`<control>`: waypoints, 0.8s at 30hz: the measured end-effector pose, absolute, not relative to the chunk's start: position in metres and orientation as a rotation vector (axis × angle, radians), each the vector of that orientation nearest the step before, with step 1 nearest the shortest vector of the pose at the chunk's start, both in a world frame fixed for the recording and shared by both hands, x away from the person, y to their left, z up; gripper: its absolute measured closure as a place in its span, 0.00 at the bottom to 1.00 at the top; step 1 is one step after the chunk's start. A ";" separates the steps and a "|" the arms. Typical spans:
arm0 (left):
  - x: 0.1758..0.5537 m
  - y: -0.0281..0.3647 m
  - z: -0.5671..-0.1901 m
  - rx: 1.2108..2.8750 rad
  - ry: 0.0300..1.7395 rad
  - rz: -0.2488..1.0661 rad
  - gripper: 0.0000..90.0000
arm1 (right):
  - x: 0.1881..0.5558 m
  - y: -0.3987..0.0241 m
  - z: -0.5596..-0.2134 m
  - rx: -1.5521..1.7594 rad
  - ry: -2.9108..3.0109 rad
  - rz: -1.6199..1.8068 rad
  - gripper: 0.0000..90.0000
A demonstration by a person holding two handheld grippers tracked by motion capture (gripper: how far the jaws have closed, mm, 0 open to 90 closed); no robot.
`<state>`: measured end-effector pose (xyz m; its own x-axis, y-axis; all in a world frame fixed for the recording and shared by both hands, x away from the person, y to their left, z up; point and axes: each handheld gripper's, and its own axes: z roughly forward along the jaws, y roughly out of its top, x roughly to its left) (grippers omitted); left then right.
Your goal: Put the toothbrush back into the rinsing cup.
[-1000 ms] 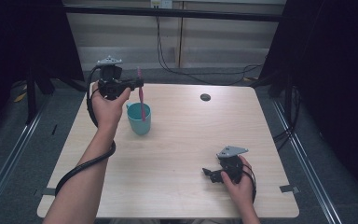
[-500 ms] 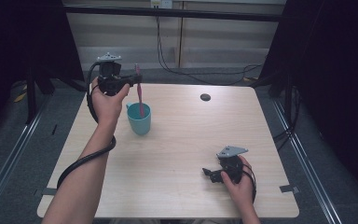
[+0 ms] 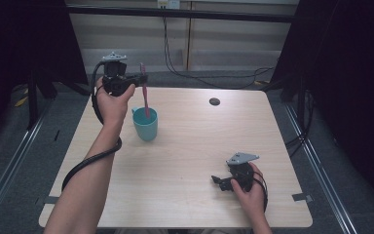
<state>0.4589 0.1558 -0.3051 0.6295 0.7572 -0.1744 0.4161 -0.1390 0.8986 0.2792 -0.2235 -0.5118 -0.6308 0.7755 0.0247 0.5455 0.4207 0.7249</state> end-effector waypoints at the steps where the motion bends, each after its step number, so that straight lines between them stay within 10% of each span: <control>1: 0.460 0.156 -0.306 1.766 0.952 0.399 0.95 | 0.279 -0.223 -0.512 1.140 2.366 1.032 0.16; 24: 0.467 0.156 -0.354 1.797 1.006 0.399 0.95 | 0.279 -0.223 -0.512 1.130 2.374 1.036 0.16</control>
<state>0.4671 0.1557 -0.3539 0.6001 0.7817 -0.1698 0.4530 -0.1571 0.8776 0.2787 -0.2230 -0.5118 -0.6387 0.7691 0.0249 0.5411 0.4259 0.7251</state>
